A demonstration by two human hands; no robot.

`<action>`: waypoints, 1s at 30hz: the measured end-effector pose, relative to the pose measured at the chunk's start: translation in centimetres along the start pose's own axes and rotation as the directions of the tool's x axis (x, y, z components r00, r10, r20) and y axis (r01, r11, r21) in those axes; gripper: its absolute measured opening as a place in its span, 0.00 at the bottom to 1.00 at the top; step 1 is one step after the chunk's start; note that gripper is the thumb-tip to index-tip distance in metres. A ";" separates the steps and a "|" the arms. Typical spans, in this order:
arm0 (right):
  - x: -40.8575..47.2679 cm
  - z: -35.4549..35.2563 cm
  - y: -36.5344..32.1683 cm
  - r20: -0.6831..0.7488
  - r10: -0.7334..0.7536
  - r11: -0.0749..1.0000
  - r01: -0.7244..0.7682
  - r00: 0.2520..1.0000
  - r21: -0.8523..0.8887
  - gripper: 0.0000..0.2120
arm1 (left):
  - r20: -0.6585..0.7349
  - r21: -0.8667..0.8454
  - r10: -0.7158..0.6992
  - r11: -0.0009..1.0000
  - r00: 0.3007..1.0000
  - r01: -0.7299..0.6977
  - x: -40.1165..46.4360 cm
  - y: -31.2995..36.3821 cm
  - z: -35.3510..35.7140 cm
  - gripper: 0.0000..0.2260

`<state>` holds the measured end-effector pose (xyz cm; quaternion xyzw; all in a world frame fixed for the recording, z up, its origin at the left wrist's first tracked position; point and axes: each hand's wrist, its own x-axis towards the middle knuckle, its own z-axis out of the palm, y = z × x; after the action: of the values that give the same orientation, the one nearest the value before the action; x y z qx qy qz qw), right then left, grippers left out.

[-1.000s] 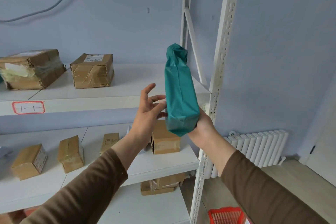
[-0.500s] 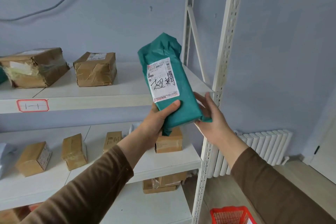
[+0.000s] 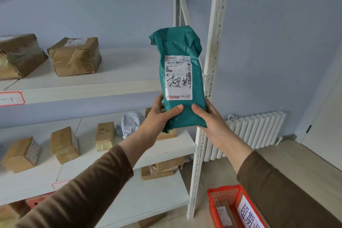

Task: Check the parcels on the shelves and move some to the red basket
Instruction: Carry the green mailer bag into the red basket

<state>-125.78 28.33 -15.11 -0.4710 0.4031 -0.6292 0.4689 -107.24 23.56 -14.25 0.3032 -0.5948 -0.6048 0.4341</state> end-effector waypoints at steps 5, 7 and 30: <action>-2.0 -2.9 1.7 -0.087 0.025 1.000 -0.026 0.996 -0.010 0.25 | 0.029 0.008 -0.018 1.000 0.999 0.018 0.1 -3.1 2.2 0.37; -2.8 -4.1 2.3 -0.117 0.041 0.999 -0.043 0.992 -0.017 0.27 | 0.045 0.008 -0.031 0.999 0.999 0.031 0.3 -4.3 3.2 0.35; -12.7 -28.1 12.5 -0.459 0.353 0.923 -0.383 0.815 0.029 0.13 | 0.271 -0.037 -0.436 0.886 0.858 0.462 3.7 -25.6 23.1 0.34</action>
<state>-148.99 39.59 -36.21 -0.2383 0.6050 -0.6058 0.4585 -133.50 28.66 -36.40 0.3310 -0.5272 -0.7524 0.2156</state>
